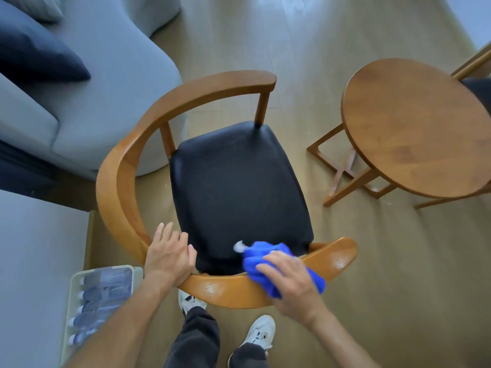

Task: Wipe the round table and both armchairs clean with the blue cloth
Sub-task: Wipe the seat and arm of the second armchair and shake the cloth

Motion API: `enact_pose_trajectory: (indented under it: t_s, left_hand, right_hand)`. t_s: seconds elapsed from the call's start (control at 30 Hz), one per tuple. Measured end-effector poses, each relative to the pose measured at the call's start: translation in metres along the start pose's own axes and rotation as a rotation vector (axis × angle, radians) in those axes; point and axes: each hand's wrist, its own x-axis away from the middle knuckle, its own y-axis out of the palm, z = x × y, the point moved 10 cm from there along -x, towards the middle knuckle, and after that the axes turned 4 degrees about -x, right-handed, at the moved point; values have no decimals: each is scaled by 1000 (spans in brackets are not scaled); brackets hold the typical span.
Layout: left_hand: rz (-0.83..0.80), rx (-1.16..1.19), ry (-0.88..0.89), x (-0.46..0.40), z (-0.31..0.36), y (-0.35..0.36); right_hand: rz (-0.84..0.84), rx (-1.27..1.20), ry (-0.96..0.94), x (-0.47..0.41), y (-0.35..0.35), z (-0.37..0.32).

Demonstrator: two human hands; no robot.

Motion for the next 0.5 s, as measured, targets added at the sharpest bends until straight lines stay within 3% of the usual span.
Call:
enact_pose_trajectory:
  t_s: [0.07, 0.13, 0.2, 0.27, 0.33, 0.43, 0.5]
  left_hand:
    - [2, 2, -9, 1, -1, 1]
    - [10, -5, -8, 0, -1, -1]
    - [32, -9, 1, 0, 0, -1]
    - [47, -1, 15, 0, 1, -2]
    - [77, -2, 25, 0, 2, -1]
    - [57, 36, -1, 0, 0, -1]
    - [-33, 94, -41, -3, -2, 6]
  right_hand:
    - [64, 91, 160, 8, -41, 60]
    - [172, 145, 442, 20, -73, 117]
    - [285, 168, 640, 29, -81, 138]
    - [330, 209, 618, 21, -65, 110]
    - [308, 183, 451, 6, -30, 48]
    - [220, 2, 286, -14, 30, -43]
    - [154, -183, 321, -26, 49, -66]
